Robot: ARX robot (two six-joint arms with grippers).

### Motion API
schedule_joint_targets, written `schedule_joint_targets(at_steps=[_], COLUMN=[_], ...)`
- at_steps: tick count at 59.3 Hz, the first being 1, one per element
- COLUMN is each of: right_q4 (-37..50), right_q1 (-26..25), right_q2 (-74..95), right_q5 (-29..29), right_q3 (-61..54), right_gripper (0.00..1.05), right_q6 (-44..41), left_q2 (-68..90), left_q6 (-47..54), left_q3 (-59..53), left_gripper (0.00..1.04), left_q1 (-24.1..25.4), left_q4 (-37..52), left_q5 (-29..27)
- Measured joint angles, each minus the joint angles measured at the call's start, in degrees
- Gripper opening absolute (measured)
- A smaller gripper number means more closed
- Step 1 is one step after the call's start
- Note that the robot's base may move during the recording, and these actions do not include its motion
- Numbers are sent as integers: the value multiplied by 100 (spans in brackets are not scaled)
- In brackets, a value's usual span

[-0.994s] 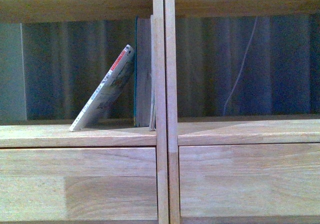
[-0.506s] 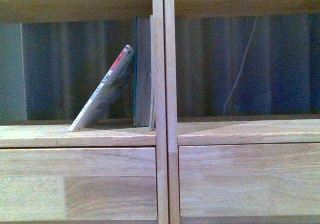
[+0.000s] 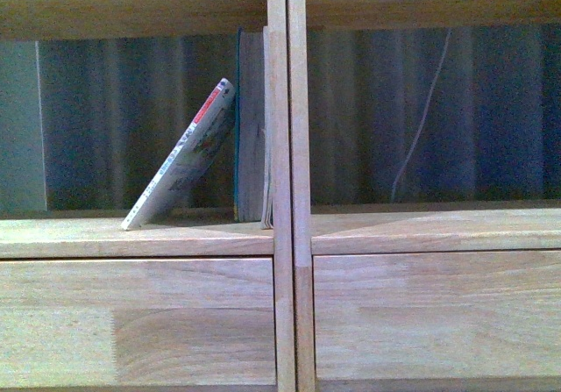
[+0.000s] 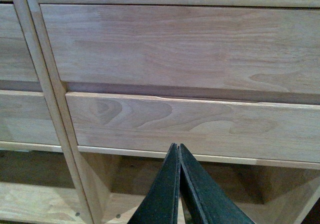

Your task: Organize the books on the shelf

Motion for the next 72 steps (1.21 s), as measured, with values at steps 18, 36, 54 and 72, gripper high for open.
schedule_joint_targets(at_steps=[18,36,54,72], right_q4=[0,0,0,2], right_q1=[0,-2,-2,-2], right_q2=[-2,-7,-7,-4], right_q5=[0,0,0,0], right_q3=[0,0,0,0], right_gripper=[3,10,62,97], right_q6=[-2,-2,-2,9], left_q2=[-960,-1296,-1296,-1296], left_q6=[0,-2,-2,0], left_q3=[2,2,2,2], left_gripper=[3,21,74,97], left_q1=[0,0,0,0], left_q4=[-1154,-1329,-1331,-1331], left_q5=[-2,-2,-2,-2])
